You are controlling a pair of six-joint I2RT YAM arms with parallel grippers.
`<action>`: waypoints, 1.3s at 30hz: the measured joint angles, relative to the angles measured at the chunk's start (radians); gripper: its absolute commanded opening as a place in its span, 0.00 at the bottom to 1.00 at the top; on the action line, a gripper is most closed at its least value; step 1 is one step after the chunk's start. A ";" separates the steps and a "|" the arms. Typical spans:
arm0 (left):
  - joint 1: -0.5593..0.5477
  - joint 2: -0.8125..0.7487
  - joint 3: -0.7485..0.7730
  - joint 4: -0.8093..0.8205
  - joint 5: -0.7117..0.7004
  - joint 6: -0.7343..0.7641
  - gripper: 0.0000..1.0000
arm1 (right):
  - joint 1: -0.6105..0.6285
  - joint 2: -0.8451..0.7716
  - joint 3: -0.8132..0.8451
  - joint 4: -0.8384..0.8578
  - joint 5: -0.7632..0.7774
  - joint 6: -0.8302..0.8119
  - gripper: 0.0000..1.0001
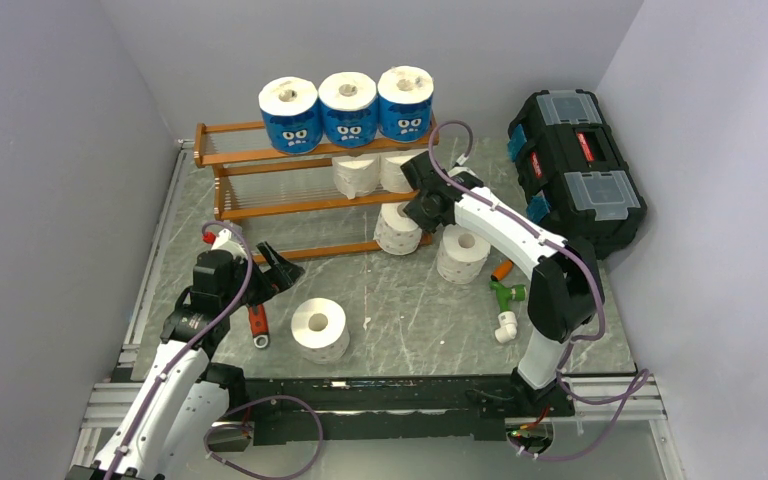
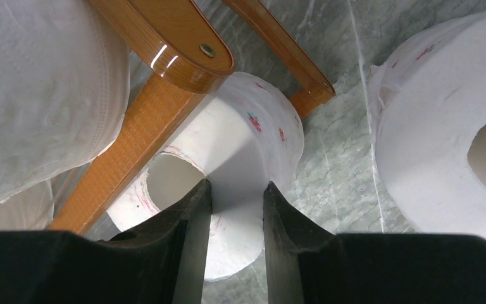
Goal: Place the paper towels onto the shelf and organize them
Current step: Place the paper towel on the shelf.
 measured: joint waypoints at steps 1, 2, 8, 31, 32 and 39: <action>0.000 0.000 0.000 0.000 0.000 0.000 0.99 | 0.000 0.000 0.000 0.001 -0.001 -0.003 0.27; 0.000 0.000 0.000 0.000 0.000 0.000 0.99 | 0.000 0.000 0.000 0.002 -0.002 -0.005 0.28; 0.000 0.000 0.000 0.000 0.000 0.000 0.99 | 0.000 0.000 0.000 0.007 -0.012 -0.021 0.41; 0.000 0.000 -0.014 0.001 0.000 0.000 0.99 | 0.000 -0.042 -0.029 0.060 -0.049 -0.058 0.63; 0.000 0.000 -0.014 0.001 0.000 0.000 0.99 | 0.000 -0.063 -0.043 0.065 -0.047 -0.068 0.64; 0.000 0.000 -0.014 0.001 0.001 0.000 0.99 | 0.000 -0.304 -0.239 0.239 -0.060 -0.223 0.67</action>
